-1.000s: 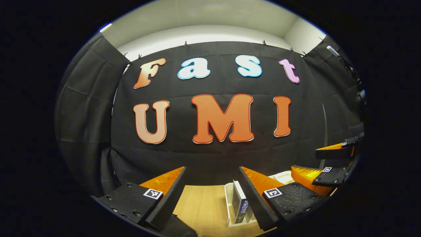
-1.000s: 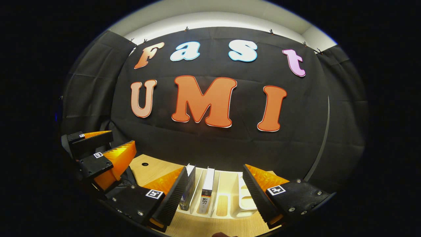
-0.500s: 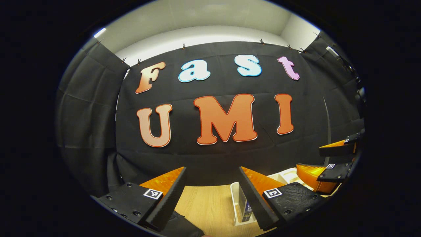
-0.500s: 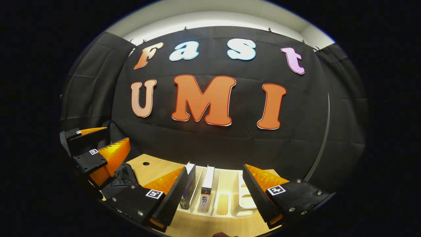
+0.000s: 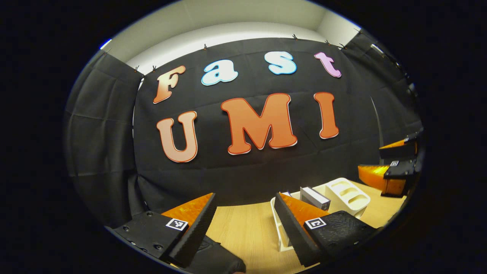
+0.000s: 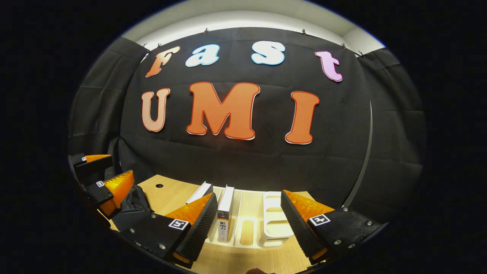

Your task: Open the schoolbag, grab two books from the bookshelf and put them into the schoolbag.

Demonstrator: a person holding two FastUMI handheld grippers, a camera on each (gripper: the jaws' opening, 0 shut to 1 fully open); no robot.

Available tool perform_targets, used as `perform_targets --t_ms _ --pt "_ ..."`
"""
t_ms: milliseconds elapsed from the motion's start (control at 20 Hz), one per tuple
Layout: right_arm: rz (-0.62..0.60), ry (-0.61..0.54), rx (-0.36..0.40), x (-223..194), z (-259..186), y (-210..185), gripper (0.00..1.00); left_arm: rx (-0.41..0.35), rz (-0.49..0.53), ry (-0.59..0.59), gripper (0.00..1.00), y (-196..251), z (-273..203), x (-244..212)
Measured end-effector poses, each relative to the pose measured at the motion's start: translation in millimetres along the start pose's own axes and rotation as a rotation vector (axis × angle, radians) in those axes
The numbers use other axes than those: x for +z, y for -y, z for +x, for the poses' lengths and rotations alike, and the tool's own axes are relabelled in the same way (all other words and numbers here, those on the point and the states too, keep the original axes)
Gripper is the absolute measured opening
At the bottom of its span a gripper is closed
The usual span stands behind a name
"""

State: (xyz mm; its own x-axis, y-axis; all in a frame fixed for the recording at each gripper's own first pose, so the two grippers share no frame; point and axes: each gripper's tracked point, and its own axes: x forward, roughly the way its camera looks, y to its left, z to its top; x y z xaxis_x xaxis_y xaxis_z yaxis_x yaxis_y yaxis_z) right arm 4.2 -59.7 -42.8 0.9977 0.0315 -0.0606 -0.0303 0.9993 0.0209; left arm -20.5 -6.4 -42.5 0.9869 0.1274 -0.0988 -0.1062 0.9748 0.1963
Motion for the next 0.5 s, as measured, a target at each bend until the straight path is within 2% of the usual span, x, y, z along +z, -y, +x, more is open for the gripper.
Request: perform_targets --t_ms 50,100,250,300,350,400,500 --pt "0.003 -0.001 0.001 0 1 2 0.98 0.002 0.022 -0.015 1.0 1 -2 -8" --pt "0.001 -0.002 -0.005 -1 2 5 0.98 0.007 0.043 -0.033 0.96 1 -3 -17" --pt "-0.014 -0.006 -0.021 -7 7 18 0.98 0.024 0.104 -0.093 0.96 -2 -8 -47" --pt "-0.015 -0.009 -0.023 -10 9 21 0.98 0.03 0.138 -0.115 0.95 -4 -10 -59" --pt "-0.013 -0.017 -0.026 -13 10 25 0.98 0.037 0.18 -0.136 1.0 -6 -14 -71" --pt "-0.01 -0.024 -0.025 -16 13 26 0.98 0.044 0.224 -0.156 0.95 -8 -16 -84" --pt "-0.011 -0.039 -0.028 -24 17 33 0.98 0.05 0.307 -0.201 0.95 -14 -24 -113"
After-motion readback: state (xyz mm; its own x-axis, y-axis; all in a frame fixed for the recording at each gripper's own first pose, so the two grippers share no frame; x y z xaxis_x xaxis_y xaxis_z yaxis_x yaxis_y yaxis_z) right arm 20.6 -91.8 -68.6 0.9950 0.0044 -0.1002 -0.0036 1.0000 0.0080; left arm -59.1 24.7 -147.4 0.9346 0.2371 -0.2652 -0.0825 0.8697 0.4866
